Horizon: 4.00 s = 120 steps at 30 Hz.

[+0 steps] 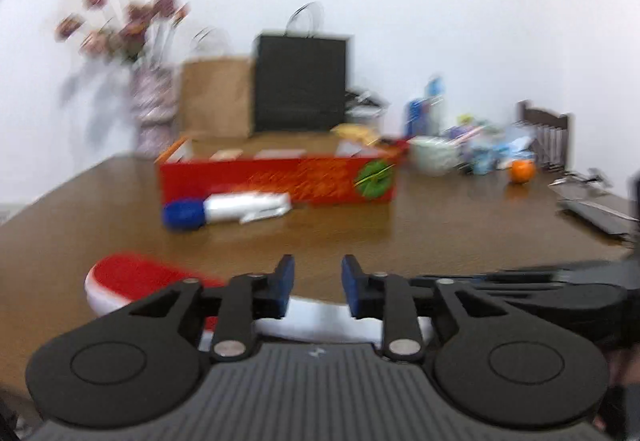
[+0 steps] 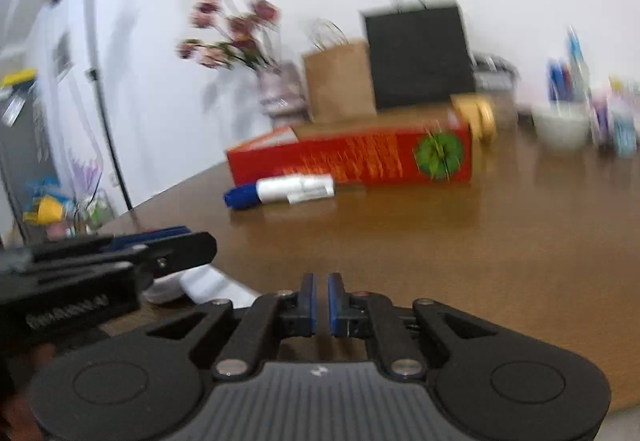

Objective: Organize rigid objects

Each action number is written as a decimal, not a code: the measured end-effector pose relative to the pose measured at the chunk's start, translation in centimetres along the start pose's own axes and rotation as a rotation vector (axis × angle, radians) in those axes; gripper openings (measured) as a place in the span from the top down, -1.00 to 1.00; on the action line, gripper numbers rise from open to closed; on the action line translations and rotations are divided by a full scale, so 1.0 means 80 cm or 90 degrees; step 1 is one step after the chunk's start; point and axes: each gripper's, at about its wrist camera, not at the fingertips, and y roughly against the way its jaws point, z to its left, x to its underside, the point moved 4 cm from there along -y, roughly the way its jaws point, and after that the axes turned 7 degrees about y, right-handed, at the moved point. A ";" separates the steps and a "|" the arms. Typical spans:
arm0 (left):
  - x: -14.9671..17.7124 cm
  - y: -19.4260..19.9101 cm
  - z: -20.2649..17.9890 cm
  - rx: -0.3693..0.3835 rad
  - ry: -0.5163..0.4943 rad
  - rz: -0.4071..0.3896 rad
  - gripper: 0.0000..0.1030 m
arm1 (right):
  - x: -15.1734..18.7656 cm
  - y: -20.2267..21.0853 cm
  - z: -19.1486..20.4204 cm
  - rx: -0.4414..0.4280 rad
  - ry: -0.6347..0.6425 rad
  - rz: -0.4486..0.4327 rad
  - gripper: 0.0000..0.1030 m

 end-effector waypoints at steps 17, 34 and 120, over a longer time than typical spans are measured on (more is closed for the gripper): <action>-0.050 -0.059 0.171 -0.120 0.074 0.096 -0.33 | 0.007 0.037 0.034 -0.024 0.013 0.027 0.29; -0.023 0.016 0.146 -0.088 0.155 0.061 -0.29 | -0.026 -0.010 -0.011 0.030 -0.041 0.080 0.41; -0.189 0.038 0.104 -0.106 0.047 -0.223 -0.66 | -0.233 0.030 -0.038 0.141 0.232 -0.237 -0.70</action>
